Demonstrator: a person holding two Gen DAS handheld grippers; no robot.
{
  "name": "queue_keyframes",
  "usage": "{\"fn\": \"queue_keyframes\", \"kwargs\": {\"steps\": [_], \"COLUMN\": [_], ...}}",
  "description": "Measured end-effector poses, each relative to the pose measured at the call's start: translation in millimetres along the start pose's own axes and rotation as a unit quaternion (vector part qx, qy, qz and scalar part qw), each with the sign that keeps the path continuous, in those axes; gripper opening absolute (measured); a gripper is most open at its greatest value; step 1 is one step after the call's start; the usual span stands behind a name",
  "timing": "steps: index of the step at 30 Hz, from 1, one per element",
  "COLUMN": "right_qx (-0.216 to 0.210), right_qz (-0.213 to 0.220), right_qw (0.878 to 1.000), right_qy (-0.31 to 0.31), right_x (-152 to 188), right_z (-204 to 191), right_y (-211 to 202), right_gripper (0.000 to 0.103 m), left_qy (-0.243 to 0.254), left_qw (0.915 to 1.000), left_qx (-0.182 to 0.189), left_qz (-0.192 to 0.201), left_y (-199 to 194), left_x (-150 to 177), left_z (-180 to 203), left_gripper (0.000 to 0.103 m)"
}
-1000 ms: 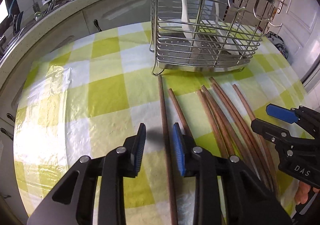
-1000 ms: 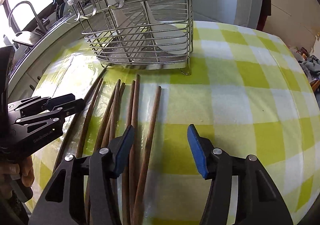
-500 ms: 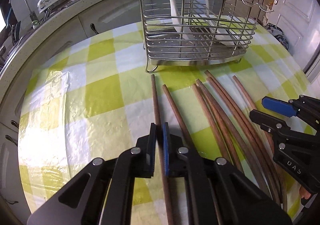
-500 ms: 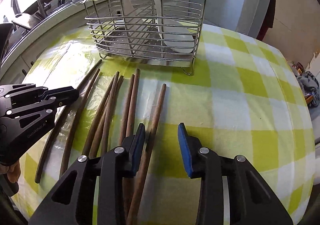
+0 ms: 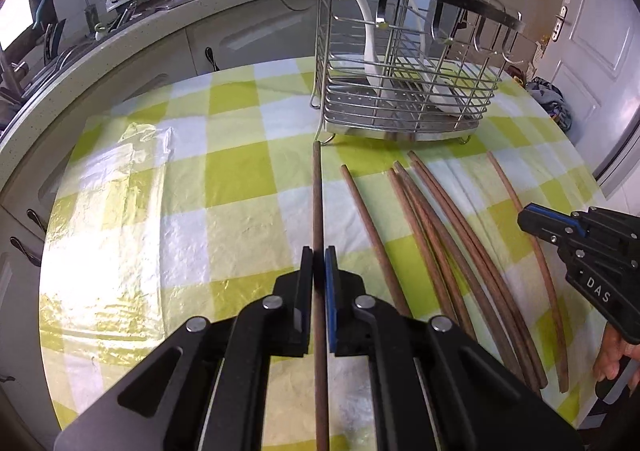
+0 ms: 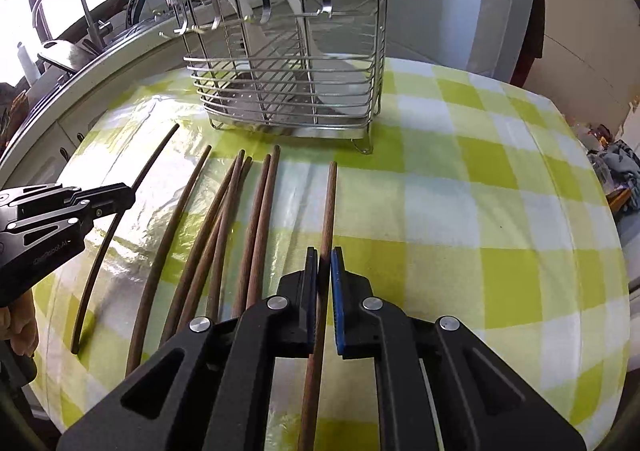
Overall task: Organize utensils
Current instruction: 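Lift both chopsticks upright and lower them into the wire rack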
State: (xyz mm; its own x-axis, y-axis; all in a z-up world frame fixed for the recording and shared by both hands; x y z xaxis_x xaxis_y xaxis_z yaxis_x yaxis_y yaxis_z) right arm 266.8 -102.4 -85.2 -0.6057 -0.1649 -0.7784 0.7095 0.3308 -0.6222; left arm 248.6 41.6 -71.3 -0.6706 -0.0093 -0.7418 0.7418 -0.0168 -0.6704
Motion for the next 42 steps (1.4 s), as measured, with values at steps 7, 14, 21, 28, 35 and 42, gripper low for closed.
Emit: {"fn": "queue_keyframes", "kwargs": {"steps": [7,14,21,28,35,42], "right_qx": [-0.001,0.000,0.001,0.002,0.004,0.009], "right_qz": [0.049,0.092,0.124,0.145,0.159,0.165], "right_qw": [0.999,0.995,0.992,0.989,0.987,0.986], "right_qy": [0.015,0.024,0.029,0.030,0.030,0.035], "right_x": [-23,-43,-56,-63,-70,-74], "right_z": [9,9,11,12,10,14], "right_y": [-41,-77,-99,-114,-123,-127], "right_gripper": [0.008,0.008,0.008,0.008,0.008,0.008], "left_qy": [-0.014,-0.020,-0.027,-0.038,-0.038,-0.035], "left_qw": [0.9990,0.9964,0.9931,0.9901,0.9883,0.9876], "left_qx": [0.007,0.015,0.016,0.011,0.013,0.017], "left_qz": [0.043,0.080,0.113,0.134,0.147,0.152], "left_y": [-37,-68,-92,-105,-115,-120], "left_x": [-16,-32,-46,-52,-61,-71], "left_z": [2,8,9,2,2,6], "left_gripper": [0.006,0.006,0.006,0.006,0.006,0.006]}}
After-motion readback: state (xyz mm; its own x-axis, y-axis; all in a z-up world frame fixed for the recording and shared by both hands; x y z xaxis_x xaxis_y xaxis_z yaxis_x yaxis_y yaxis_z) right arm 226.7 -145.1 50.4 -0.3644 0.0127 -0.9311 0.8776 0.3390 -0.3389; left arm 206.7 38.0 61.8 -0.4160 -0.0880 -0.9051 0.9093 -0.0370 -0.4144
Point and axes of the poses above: each gripper's, at about its wrist camera, not at the fingertips, and y roughly the way its jaws point, z to its right, x to its underside, the point moved 6 cm from there along y, roughly the way its jaws point, and after that the axes turned 13 degrees about z, right-handed, at the moved point
